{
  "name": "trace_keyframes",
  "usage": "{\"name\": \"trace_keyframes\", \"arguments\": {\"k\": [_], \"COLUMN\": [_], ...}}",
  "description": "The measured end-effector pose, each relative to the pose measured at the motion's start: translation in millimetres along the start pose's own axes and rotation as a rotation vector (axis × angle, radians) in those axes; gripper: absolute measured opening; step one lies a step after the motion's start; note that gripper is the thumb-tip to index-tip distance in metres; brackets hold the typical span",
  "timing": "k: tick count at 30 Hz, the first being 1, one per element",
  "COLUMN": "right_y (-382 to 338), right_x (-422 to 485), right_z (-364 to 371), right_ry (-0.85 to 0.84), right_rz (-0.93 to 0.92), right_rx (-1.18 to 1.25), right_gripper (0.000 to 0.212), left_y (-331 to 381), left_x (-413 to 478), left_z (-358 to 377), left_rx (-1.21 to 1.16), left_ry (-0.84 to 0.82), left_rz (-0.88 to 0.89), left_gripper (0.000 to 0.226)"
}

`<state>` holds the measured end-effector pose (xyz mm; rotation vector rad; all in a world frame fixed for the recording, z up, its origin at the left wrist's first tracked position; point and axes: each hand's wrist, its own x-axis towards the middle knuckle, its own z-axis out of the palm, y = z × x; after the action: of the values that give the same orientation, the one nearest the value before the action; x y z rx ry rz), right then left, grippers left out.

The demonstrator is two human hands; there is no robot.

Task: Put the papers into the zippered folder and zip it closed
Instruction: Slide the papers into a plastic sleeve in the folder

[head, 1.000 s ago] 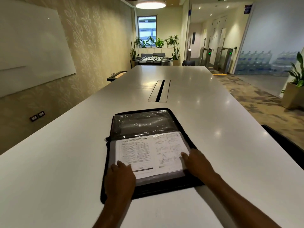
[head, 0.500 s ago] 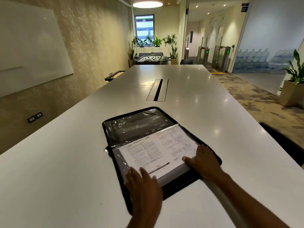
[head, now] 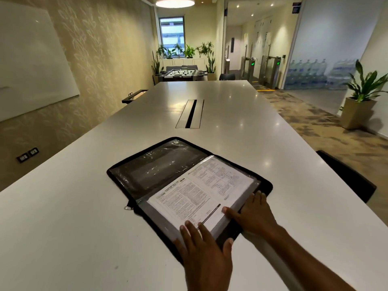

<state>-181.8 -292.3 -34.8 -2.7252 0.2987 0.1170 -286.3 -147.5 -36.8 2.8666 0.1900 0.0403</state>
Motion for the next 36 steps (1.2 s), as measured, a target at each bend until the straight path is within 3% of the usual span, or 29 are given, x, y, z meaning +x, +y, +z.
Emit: {"name": "trace_keyframes", "arguments": {"k": [3, 5, 7, 9, 11, 15, 18, 22, 26, 30, 33, 36], "right_y": [3, 1, -9, -17, -21, -12, -2, -1, -10, -6, 4, 17], "right_x": [23, 26, 14, -4, -18, -15, 9, 31, 5, -6, 16, 42], "right_z": [-24, -30, -24, -6, 10, 25, 13, -15, 3, 23, 16, -10], "right_ry": [-0.016, 0.077, 0.163, 0.136, 0.056, 0.072, 0.059, 0.086, 0.167, 0.143, 0.107, 0.040], "right_rz": [-0.044, -0.057, -0.129, -0.189, -0.141, -0.085, -0.073, -0.097, -0.197, -0.097, -0.117, -0.215], "right_rx": [-0.071, -0.104, -0.101, 0.009, 0.121, 0.044, -0.065, -0.142, -0.039, -0.032, -0.056, -0.110], "right_gripper": [0.118, 0.111, 0.105, 0.099, 0.103, 0.113, 0.115, 0.102, 0.094, 0.109, 0.112, 0.101], "left_y": [23, 25, 16, 1, -7, 8, 37, 51, 13, -11, 3, 23], "left_x": [-1, 2, 13, 25, 32, 33, 22, 17, 53, 76, 77, 71], "left_z": [4, 3, 3, 10, 15, 18, 14, 14, 21, 21, 27, 32], "left_rx": [-0.011, -0.012, -0.013, -0.003, -0.012, -0.088, -0.076, -0.102, -0.035, -0.026, -0.049, -0.068], "left_ry": [0.062, 0.027, 0.097, 0.193, 0.157, 0.100, 0.076, 0.046, 0.215, 0.155, 0.168, 0.135], "left_rz": [0.095, 0.155, 0.182, 0.154, 0.070, 0.027, 0.127, 0.256, 0.163, -0.033, -0.006, 0.037], "left_gripper": [0.075, 0.062, 0.058, 0.054, 0.054, 0.061, 0.063, 0.050, 0.052, 0.059, 0.062, 0.064]}}
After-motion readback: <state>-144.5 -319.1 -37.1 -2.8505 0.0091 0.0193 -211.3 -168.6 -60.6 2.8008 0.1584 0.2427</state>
